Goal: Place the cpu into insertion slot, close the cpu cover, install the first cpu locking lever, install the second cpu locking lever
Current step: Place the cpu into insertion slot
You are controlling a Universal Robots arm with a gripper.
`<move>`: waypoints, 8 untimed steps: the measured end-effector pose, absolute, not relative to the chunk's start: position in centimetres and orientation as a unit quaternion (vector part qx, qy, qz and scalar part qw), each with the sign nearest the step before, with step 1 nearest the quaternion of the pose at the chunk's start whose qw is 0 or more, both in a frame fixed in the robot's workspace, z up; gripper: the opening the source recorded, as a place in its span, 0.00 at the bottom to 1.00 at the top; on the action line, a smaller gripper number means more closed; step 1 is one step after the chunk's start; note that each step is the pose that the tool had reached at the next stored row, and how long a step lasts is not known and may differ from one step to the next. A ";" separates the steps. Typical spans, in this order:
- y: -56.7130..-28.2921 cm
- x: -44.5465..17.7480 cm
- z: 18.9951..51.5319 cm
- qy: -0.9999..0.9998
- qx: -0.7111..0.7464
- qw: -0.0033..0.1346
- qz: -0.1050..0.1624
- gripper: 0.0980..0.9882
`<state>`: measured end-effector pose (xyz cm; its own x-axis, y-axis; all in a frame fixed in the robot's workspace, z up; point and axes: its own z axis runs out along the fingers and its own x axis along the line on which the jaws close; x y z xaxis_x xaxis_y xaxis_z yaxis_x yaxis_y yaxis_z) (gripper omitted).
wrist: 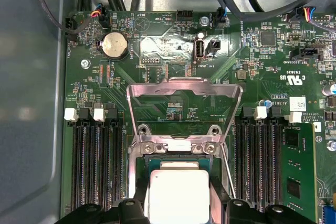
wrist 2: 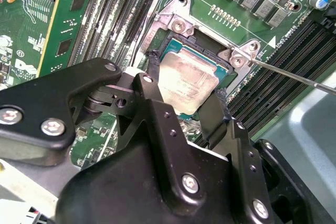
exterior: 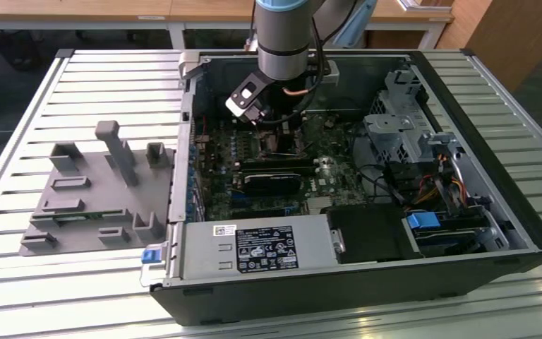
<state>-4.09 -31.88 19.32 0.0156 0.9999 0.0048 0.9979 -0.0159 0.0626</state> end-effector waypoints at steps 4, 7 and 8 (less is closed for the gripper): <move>-31.9 -4.1 19.3 0.701 0.712 0.021 0.024 0.49; -31.9 -4.1 19.3 0.701 0.712 0.021 0.024 0.51; -31.9 -4.1 19.3 0.701 0.712 0.021 0.024 0.58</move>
